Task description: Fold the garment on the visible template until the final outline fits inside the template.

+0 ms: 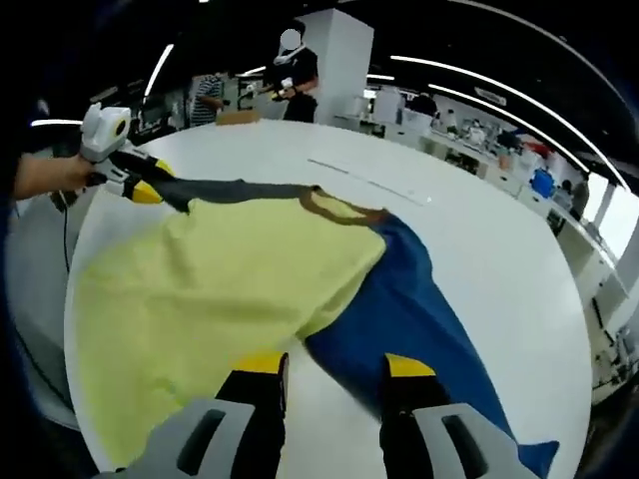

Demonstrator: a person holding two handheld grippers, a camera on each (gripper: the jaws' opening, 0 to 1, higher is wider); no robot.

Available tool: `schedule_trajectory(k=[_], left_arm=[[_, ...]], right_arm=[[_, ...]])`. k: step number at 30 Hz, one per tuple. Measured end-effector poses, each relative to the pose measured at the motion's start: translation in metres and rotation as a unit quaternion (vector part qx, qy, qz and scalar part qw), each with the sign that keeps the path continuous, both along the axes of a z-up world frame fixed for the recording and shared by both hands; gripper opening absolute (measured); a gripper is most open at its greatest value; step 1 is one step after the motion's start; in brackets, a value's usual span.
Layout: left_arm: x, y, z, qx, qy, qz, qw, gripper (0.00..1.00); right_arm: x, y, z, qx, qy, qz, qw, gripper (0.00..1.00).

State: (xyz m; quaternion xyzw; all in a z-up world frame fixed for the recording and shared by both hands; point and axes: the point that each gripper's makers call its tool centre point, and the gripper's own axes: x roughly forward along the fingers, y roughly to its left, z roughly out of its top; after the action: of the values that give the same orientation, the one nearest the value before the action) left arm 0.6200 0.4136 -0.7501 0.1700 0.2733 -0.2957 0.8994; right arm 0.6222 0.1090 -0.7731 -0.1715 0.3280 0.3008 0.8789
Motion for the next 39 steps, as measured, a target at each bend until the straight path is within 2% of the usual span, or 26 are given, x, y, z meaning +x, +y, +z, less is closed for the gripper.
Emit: schedule_trajectory(k=[3,6,11,16,20,23,26,29,39], left_arm=[[0.005,-0.004,-0.007,0.008,0.005,-0.006,0.9999,0.27],[0.006,-0.005,-0.014,0.037,0.011,-0.013,0.9992,0.23],[0.012,-0.011,-0.019,0.035,0.007,-0.015,0.9993,0.19],[0.019,-0.014,-0.025,0.065,-0.002,-0.022,0.9977,0.16],[0.024,-0.015,-0.026,0.059,-0.003,-0.013,0.9982,0.13],[0.026,-0.014,-0.030,0.073,-0.004,-0.012,0.9973,0.09],[0.026,-0.014,-0.031,0.070,-0.002,-0.010,0.9975,0.01],[0.028,-0.012,-0.030,0.070,-0.006,-0.009,0.9975,0.00],[0.040,-0.004,-0.028,0.063,-0.008,0.009,0.9979,0.00]], right_arm=[[0.005,0.003,-0.004,-0.002,0.000,0.008,1.0000,0.29],[0.007,0.007,-0.004,0.001,-0.003,0.017,0.9999,0.28],[0.009,0.015,-0.005,0.008,-0.009,0.037,0.9993,0.24],[0.011,0.019,-0.011,0.001,-0.008,0.049,0.9988,0.16],[0.013,0.023,-0.012,-0.005,-0.017,0.060,0.9980,0.11],[0.013,0.023,-0.013,-0.006,-0.015,0.055,0.9984,0.08],[0.014,0.021,-0.014,-0.008,-0.014,0.046,0.9988,0.03],[0.019,0.018,-0.012,-0.005,-0.017,0.032,0.9993,0.00],[0.028,0.006,-0.010,-0.013,-0.024,-0.001,0.9996,0.00]])
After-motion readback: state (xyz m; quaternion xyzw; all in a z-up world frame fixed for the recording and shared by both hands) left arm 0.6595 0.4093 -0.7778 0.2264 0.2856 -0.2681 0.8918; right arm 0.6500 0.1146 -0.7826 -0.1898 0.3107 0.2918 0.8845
